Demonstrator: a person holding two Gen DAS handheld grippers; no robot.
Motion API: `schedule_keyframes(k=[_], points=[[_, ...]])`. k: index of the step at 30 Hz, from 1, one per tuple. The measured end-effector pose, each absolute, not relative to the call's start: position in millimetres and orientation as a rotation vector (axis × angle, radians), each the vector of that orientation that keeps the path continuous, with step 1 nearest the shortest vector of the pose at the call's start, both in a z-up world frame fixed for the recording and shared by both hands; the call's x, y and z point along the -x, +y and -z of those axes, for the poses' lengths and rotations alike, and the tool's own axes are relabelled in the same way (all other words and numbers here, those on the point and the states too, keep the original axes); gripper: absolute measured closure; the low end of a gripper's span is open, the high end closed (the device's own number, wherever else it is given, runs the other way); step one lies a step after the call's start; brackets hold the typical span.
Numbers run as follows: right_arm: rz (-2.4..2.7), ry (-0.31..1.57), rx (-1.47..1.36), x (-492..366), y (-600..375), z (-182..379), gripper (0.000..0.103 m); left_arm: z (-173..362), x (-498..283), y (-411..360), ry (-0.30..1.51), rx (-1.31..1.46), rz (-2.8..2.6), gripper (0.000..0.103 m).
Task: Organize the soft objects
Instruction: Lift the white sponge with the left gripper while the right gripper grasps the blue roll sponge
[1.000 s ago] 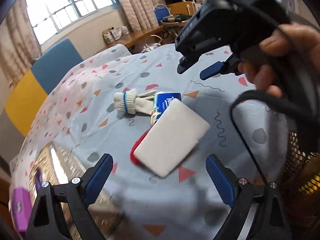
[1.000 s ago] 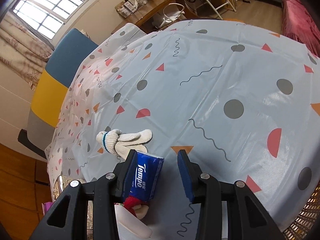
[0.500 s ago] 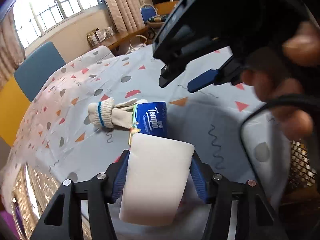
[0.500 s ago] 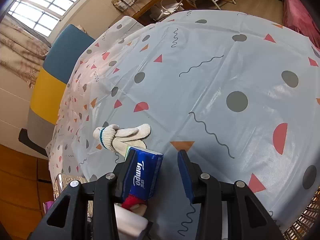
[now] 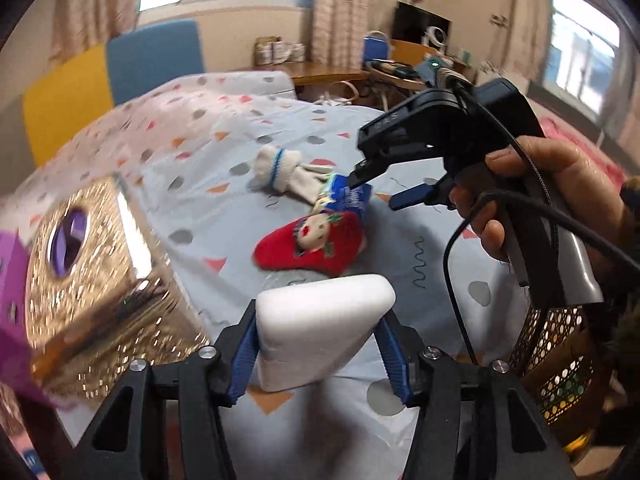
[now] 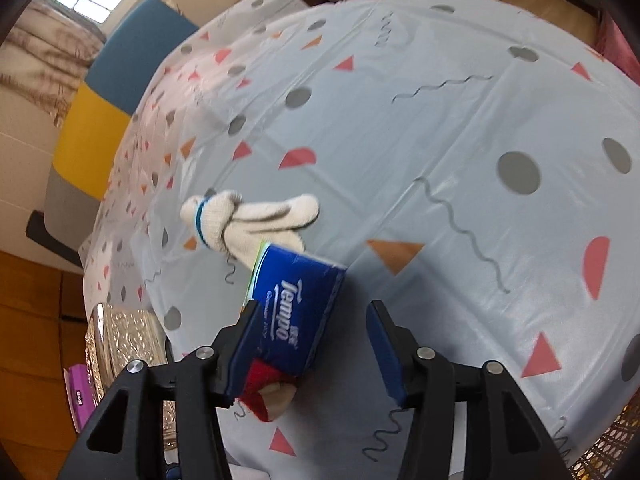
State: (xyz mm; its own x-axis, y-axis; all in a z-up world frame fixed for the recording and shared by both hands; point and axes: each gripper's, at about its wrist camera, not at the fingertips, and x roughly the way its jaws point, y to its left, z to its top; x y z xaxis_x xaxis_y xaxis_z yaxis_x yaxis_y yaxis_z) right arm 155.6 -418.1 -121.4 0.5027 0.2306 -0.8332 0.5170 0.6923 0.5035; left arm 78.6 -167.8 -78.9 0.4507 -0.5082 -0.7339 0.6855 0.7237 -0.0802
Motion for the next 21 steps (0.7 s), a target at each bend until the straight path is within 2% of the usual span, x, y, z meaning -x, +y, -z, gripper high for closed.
schedule_keyframes(k=[4, 10, 13, 17, 21], points=[[0.227, 1.063, -0.803, -168.9, -413.5, 118.9, 0.044, 73.9, -78.8, -158.3, 0.842, -0.178, 0.748, 0.049], [0.202, 1.156, -0.700, -192.3, -397.0, 133.2, 0.044, 70.3, -83.9, -136.8, 0.923, -0.050, 0.744, 0.049], [0.236, 1.145, -0.601, -191.9, -392.6, 128.9, 0.044, 75.2, -84.2, -129.4, 0.954, -0.031, 0.701, 0.049], [0.259, 1.126, -0.597, -184.2, -399.3, 125.1, 0.054, 77.7, -80.5, -129.8, 0.954, -0.061, 0.681, 0.049], [0.306, 1.123, -0.544, -180.4, -402.4, 121.9, 0.054, 68.6, -86.4, -138.0, 0.936, -0.066, 0.689, 0.049]])
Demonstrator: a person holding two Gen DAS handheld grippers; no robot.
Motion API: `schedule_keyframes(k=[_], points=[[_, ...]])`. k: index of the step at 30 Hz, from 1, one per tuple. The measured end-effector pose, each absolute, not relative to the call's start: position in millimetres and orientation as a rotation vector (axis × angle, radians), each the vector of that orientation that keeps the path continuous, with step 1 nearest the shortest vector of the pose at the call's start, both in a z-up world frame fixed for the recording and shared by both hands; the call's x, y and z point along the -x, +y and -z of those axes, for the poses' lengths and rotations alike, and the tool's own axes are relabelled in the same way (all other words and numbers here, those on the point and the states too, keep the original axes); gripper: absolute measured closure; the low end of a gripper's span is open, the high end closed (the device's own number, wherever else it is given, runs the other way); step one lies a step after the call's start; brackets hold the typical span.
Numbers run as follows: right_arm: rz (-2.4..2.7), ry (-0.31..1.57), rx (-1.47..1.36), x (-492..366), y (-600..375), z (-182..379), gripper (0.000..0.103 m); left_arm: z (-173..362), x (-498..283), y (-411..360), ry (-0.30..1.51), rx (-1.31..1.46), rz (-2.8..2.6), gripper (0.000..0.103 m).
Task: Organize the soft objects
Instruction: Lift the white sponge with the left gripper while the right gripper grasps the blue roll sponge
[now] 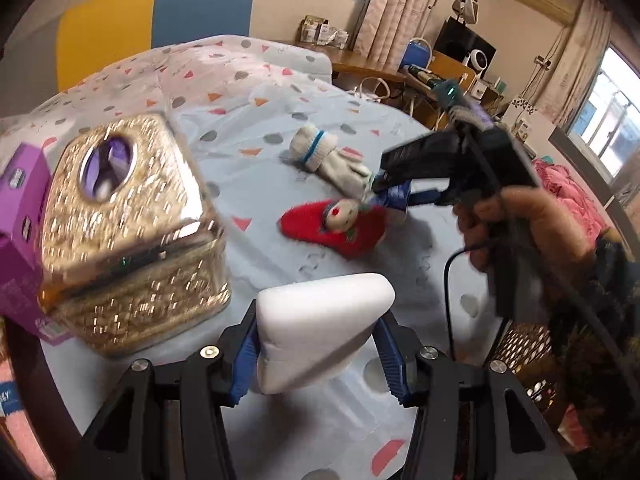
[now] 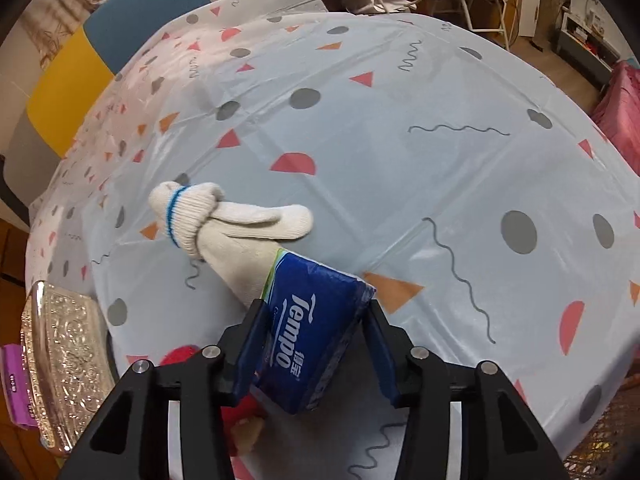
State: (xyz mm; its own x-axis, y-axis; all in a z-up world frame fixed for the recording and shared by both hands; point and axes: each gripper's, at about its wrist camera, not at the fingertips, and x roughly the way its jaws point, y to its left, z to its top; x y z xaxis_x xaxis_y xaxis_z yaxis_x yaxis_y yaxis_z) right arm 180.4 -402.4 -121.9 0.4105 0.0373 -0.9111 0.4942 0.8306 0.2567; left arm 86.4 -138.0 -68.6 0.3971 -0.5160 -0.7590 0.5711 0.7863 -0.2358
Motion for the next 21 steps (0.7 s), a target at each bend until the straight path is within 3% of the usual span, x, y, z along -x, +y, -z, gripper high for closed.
schedule_keyframes(k=[12, 21], points=[[0.307, 1.139, -0.572, -180.7, -408.8, 126.9, 0.052, -0.8, -172.3, -162.3, 0.840, -0.001, 0.623, 0.049], [0.288, 1.137, -0.466, -188.4, -396.5, 123.4, 0.054, -38.7, -234.3, -62.8, 0.755, 0.116, 0.365, 0.050]])
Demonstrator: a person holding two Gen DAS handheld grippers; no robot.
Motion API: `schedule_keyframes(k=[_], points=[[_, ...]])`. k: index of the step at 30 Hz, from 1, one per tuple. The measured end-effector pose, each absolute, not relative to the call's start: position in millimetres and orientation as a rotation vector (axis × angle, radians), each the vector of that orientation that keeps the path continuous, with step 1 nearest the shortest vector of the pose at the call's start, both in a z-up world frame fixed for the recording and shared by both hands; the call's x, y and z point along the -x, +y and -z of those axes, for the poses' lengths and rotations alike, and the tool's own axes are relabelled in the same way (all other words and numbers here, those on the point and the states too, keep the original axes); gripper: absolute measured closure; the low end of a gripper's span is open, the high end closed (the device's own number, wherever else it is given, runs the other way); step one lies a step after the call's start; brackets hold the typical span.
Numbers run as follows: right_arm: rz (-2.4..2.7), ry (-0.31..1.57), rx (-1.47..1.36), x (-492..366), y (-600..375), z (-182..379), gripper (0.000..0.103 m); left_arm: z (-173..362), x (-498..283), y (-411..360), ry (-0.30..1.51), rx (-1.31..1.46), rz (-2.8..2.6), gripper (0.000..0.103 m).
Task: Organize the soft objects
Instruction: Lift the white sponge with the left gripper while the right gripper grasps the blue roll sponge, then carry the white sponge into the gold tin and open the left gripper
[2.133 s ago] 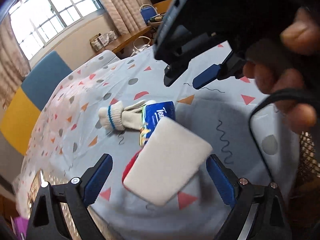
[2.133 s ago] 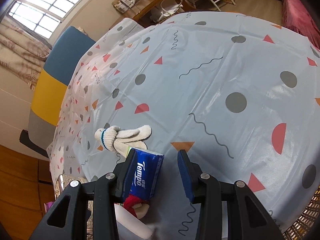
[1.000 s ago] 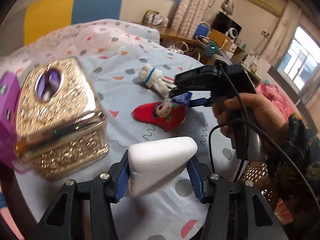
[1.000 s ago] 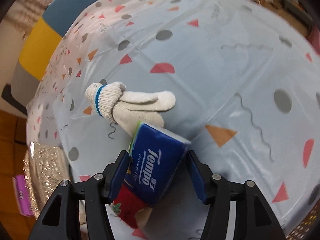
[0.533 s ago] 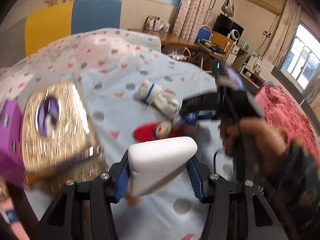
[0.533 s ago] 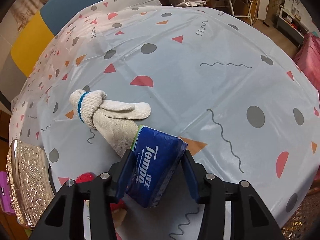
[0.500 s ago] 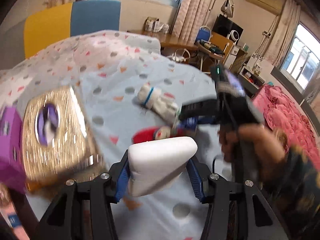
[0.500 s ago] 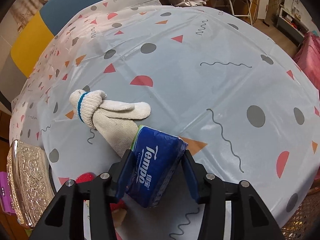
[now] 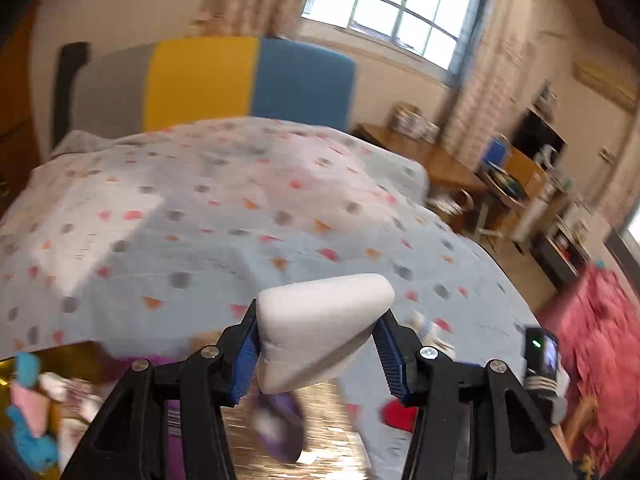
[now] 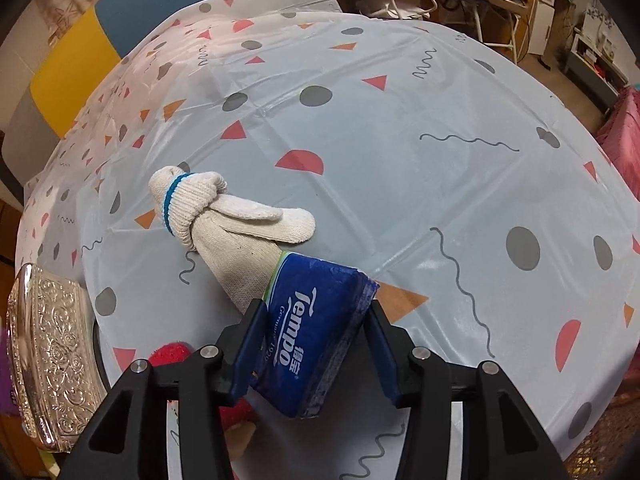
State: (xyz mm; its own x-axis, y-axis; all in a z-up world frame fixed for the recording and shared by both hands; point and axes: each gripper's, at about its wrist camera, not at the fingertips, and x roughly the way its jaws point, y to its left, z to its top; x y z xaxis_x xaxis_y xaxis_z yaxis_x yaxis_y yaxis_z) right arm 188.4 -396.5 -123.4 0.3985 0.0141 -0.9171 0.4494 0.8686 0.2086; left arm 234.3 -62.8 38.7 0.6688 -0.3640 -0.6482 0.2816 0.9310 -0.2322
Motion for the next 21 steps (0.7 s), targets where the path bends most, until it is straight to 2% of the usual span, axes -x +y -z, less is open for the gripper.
schedule_keyframes(k=[6, 8, 9, 21], points=[[0.256, 1.172, -0.472, -193.0, -392.7, 130.2, 0.055, -37.6, -240.7, 13.4, 0.739, 0.205, 0.241, 0.049], [0.266, 1.170, -0.447, -193.6, -390.2, 129.5, 0.067, -37.4, -235.9, 33.1, 0.732, 0.226, 0.206, 0.050], [0.265, 1.170, -0.444, -193.1, -390.5, 129.6, 0.068, -37.4, -233.5, 43.6, 0.733, 0.251, 0.206, 0.050], [0.286, 1.192, -0.311, -196.0, -368.3, 130.7, 0.072, -49.0, -213.6, 80.9, 0.684, 0.388, 0.249, 0.050]])
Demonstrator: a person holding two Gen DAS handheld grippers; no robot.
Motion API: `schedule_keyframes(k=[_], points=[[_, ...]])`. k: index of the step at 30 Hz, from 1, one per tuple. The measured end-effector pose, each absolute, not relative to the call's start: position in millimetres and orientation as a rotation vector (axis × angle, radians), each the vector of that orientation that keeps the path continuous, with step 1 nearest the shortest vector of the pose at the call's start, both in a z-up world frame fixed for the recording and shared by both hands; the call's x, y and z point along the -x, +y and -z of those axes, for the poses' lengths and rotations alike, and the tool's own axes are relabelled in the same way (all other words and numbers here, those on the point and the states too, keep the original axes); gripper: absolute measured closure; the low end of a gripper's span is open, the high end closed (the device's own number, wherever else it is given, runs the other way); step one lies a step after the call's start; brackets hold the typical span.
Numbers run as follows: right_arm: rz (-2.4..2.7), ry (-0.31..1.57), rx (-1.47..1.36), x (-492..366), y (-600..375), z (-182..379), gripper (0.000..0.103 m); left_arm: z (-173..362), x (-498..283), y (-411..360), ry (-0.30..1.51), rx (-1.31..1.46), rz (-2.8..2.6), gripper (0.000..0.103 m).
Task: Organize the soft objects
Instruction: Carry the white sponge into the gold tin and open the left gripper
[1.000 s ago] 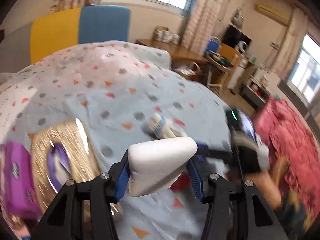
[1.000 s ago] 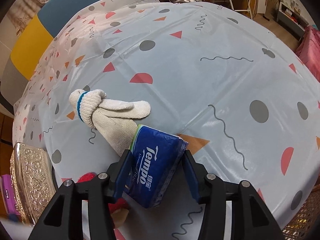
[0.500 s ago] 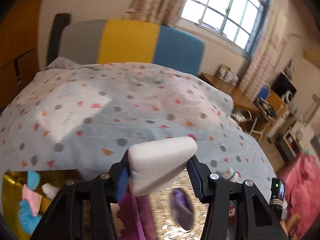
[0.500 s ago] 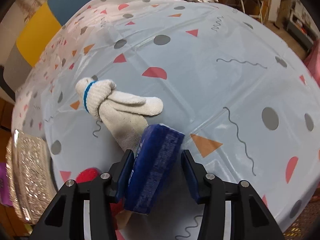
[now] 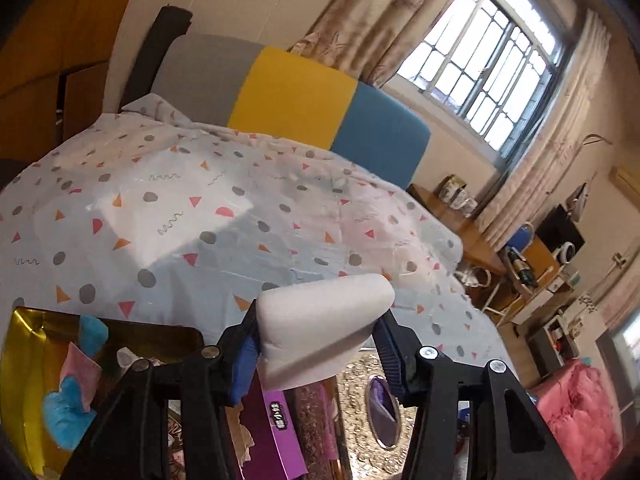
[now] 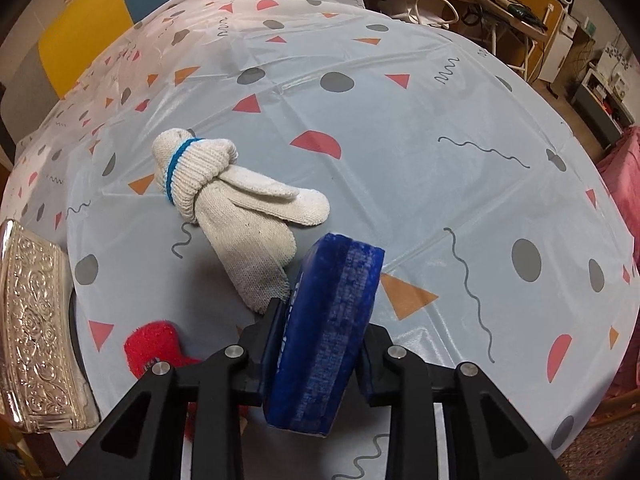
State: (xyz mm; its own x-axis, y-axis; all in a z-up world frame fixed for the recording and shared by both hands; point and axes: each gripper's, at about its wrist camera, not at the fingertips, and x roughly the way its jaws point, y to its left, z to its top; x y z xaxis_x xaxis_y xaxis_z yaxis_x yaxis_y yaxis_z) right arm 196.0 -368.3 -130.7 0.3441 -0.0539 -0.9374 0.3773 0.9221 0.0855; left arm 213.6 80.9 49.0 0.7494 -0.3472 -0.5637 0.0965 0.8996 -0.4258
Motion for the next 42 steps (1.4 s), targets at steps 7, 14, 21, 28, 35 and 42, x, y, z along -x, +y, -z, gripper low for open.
schedule_keyframes(k=[7, 14, 21, 28, 35, 42], points=[[0.284, 1.197, -0.294, -196.7, -369.2, 131.4, 0.072, -68.9, -203.7, 93.3, 0.629, 0.448, 0.270, 0.050], [0.283, 1.200, -0.281, -198.1, -367.9, 132.4, 0.072, -71.1, -191.3, 112.4, 0.616, 0.429, 0.227, 0.050], [0.283, 1.199, -0.270, -199.3, -366.4, 133.7, 0.073, -51.9, -187.0, 151.5, 0.639, 0.453, 0.126, 0.050], [0.279, 1.198, -0.261, -199.3, -366.6, 134.2, 0.073, -20.6, -166.3, 205.3, 0.669, 0.477, -0.017, 0.050], [0.276, 1.198, -0.244, -198.9, -365.2, 133.0, 0.073, 30.8, -135.8, 251.9, 0.752, 0.510, -0.146, 0.050], [0.277, 1.199, -0.221, -199.6, -362.0, 132.8, 0.073, 46.6, -97.8, 261.8, 0.778, 0.613, -0.112, 0.050]])
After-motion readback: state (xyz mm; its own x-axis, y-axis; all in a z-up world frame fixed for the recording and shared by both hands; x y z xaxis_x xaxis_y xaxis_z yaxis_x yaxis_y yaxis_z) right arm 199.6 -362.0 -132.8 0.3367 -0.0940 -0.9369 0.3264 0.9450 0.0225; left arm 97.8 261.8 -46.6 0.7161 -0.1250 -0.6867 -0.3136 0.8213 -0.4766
